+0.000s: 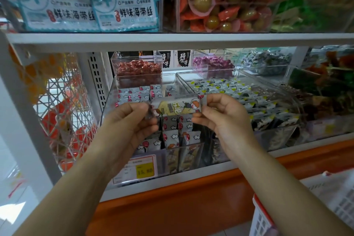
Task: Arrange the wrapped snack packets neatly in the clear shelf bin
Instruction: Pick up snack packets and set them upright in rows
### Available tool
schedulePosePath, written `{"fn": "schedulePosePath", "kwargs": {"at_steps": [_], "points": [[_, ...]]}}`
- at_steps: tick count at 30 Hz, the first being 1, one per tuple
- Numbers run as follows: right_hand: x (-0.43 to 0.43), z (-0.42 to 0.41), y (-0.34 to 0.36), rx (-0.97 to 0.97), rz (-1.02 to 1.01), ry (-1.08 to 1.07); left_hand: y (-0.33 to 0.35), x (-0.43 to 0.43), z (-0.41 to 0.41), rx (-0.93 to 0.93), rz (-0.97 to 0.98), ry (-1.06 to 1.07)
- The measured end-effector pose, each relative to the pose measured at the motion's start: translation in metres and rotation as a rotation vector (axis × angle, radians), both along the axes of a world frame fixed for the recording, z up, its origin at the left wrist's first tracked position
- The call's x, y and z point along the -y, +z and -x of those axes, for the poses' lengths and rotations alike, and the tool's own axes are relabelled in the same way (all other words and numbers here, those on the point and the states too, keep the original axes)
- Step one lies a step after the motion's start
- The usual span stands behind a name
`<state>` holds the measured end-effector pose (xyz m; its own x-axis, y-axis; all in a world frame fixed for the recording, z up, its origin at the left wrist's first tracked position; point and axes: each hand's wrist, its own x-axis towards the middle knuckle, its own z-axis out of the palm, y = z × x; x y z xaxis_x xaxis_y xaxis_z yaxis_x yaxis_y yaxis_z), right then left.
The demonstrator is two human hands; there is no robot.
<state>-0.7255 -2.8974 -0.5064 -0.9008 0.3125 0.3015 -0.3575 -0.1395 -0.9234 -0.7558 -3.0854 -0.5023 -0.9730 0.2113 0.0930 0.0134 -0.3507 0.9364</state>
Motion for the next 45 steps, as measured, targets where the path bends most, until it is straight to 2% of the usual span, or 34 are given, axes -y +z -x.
{"fn": "schedulePosePath", "kwargs": {"at_steps": [4,8,14,20,24,28,36,41,45], "points": [[0.004,-0.001,-0.001,0.005,0.007,0.009,-0.002,0.001,-0.001,-0.094,0.209,0.103],[0.006,-0.001,-0.004,-0.007,-0.176,-0.069,-0.001,0.003,-0.003,-0.130,0.323,0.117],[0.007,-0.001,-0.004,-0.011,-0.312,-0.049,0.000,0.005,-0.005,-0.241,0.403,0.089],[0.006,-0.004,0.001,-0.026,-0.311,-0.081,0.005,0.006,-0.008,-0.279,0.451,0.047],[0.004,-0.002,0.000,-0.041,-0.432,-0.180,0.008,0.005,-0.011,-0.337,0.565,0.048],[0.008,-0.003,-0.001,-0.107,-0.531,-0.174,0.007,0.002,-0.012,-0.413,0.637,0.093],[0.011,-0.004,-0.001,-0.125,-0.573,-0.098,0.014,0.016,-0.005,-0.321,0.628,0.064],[0.013,-0.003,-0.001,-0.120,-0.547,-0.142,0.017,0.019,-0.005,-0.318,0.588,0.046],[0.011,-0.003,0.000,-0.094,-0.538,-0.157,0.014,0.018,-0.007,-0.331,0.688,-0.053]]}}
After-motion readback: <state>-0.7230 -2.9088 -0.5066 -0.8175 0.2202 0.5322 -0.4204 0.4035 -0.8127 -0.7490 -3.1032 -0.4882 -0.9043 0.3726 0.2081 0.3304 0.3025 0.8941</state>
